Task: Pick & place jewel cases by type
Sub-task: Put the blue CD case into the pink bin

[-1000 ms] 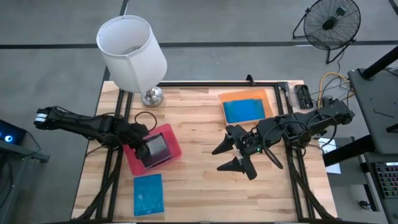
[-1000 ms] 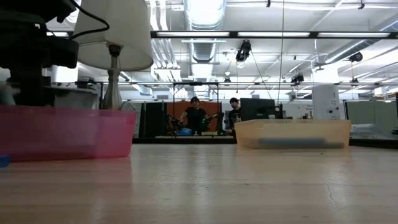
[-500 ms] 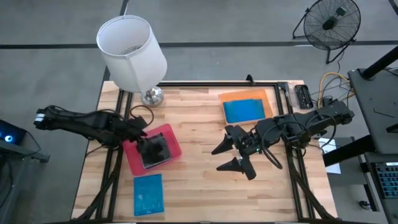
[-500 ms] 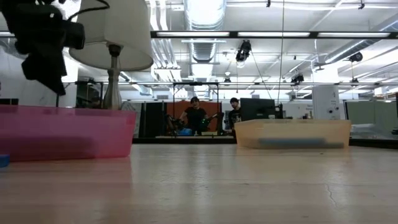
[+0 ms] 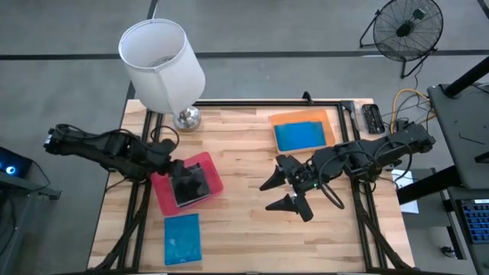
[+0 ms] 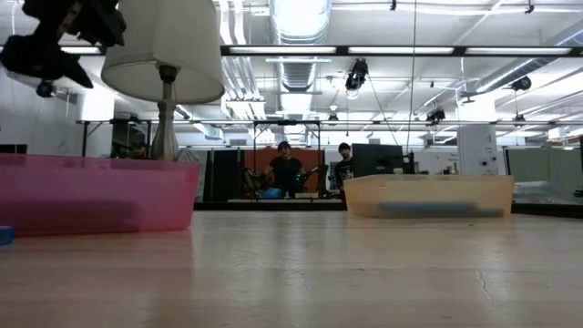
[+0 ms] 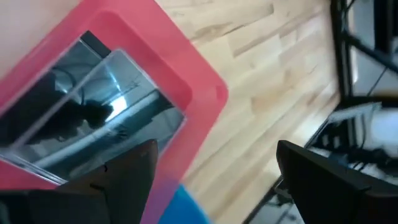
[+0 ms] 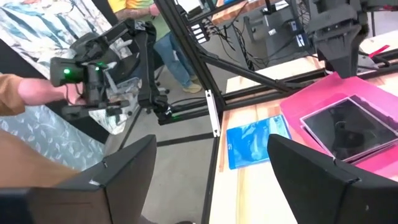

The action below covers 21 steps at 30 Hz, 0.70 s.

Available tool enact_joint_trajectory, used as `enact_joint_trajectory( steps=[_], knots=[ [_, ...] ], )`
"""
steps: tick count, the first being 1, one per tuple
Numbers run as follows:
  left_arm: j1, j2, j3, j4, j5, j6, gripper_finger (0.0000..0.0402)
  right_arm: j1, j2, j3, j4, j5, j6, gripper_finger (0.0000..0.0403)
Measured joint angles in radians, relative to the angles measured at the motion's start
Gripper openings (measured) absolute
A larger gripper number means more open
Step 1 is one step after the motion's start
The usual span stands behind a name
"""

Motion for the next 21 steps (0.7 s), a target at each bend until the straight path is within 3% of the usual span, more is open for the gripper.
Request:
enact_joint_trajectory(
  steps=[5,21],
  knots=[
    [-0.063,0.059,0.046,-0.007,-0.069,-0.164,0.0309,0.000,0.000,-0.017,0.008,0.005,0.010,0.0308],
    [-0.371,0.328,0.058,0.030,-0.108,-0.662,0.0307,0.000,0.000,-0.025,-0.017,0.000,-0.039,0.0312]
  ],
)
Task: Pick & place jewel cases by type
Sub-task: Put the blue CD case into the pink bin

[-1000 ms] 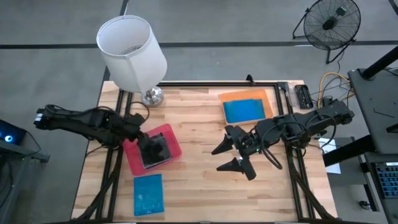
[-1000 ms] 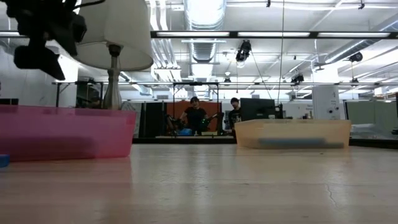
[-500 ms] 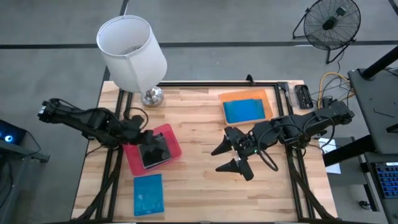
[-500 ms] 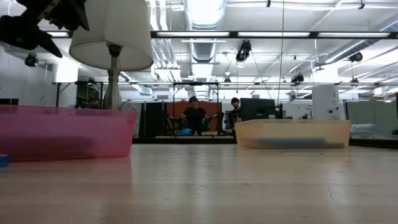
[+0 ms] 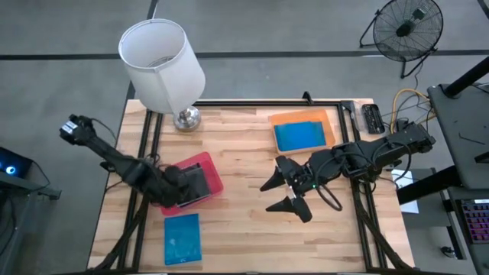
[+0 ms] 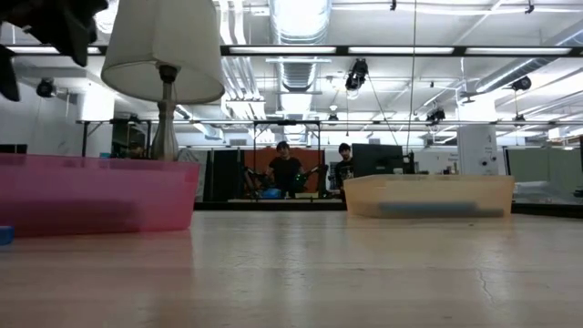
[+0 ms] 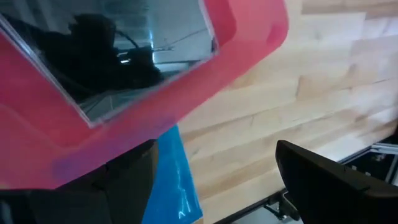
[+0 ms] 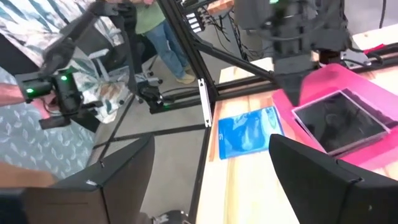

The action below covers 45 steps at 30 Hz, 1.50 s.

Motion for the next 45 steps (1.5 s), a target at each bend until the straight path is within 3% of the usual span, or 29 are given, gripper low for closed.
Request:
enact_joint_trajectory(
  steps=[5,23,45],
  knots=[
    [-0.117,0.095,0.028,0.017,-0.080,-0.146,0.0307,0.000,0.000,-0.001,-0.022,0.000,0.000,0.0317],
    [-0.308,0.388,0.044,0.214,-0.082,-0.373,0.0307,0.005,0.000,-0.004,-0.045,-0.003,-0.016,0.0315],
    [-0.413,0.450,0.039,0.147,0.046,-0.405,0.0306,0.005,0.000,-0.007,-0.089,-0.002,-0.026,0.0313]
  ],
)
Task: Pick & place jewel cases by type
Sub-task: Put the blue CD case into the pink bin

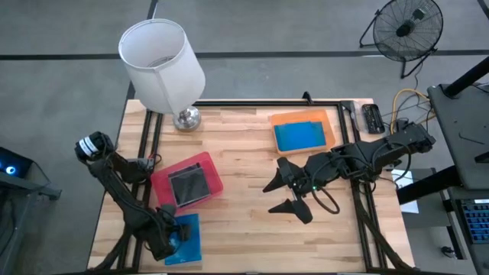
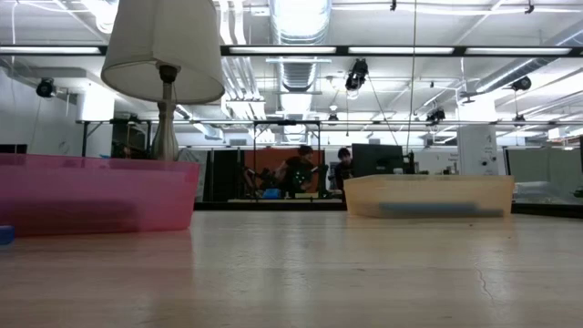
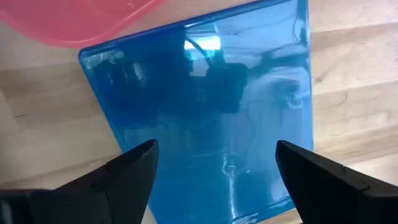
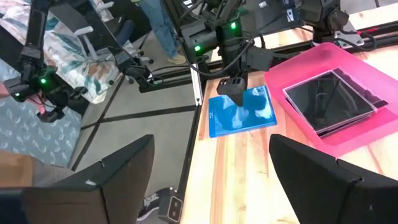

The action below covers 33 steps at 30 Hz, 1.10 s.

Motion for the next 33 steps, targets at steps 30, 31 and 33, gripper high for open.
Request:
enact_joint_trajectory(
  steps=[30,31,33],
  knots=[
    [-0.114,0.069,-0.039,0.071,-0.011,-0.001,0.0306,0.000,0.000,0.000,0.001,0.027,0.033,0.0307],
    [-0.114,0.077,-0.039,0.079,-0.012,-0.001,0.0306,0.000,0.000,0.000,0.001,0.027,0.037,0.0308],
    [-0.114,0.092,-0.039,0.102,-0.023,0.000,0.0306,0.000,0.000,0.000,0.002,0.028,0.044,0.0310]
  ],
)
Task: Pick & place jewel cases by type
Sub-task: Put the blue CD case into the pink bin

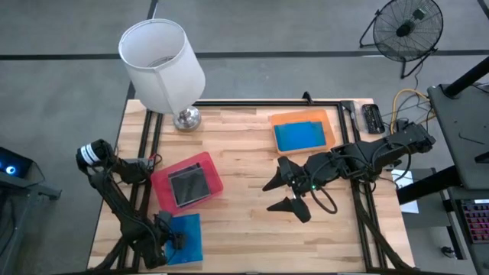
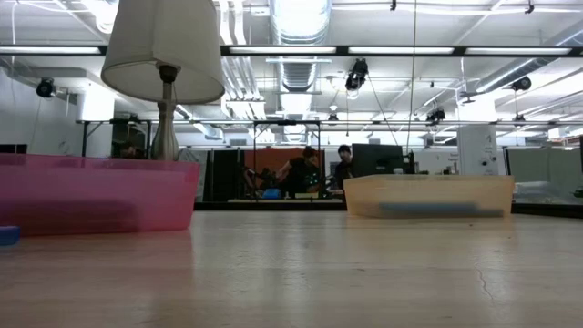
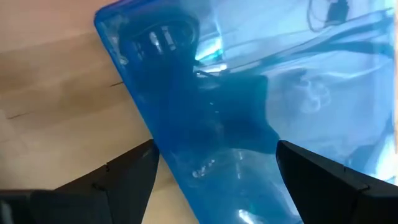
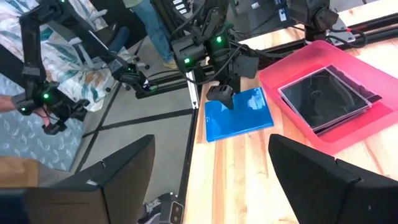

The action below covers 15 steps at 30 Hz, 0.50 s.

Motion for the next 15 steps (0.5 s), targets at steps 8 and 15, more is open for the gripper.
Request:
enact_joint_trajectory(
  steps=[8,15],
  knots=[
    [0.055,0.022,0.013,0.016,0.001,0.003,0.0307,0.000,0.000,0.000,0.000,0.000,0.001,0.0305],
    [0.145,0.054,0.038,0.055,-0.017,0.010,0.0307,0.000,0.000,0.000,0.000,-0.001,-0.021,0.0307]
  ],
)
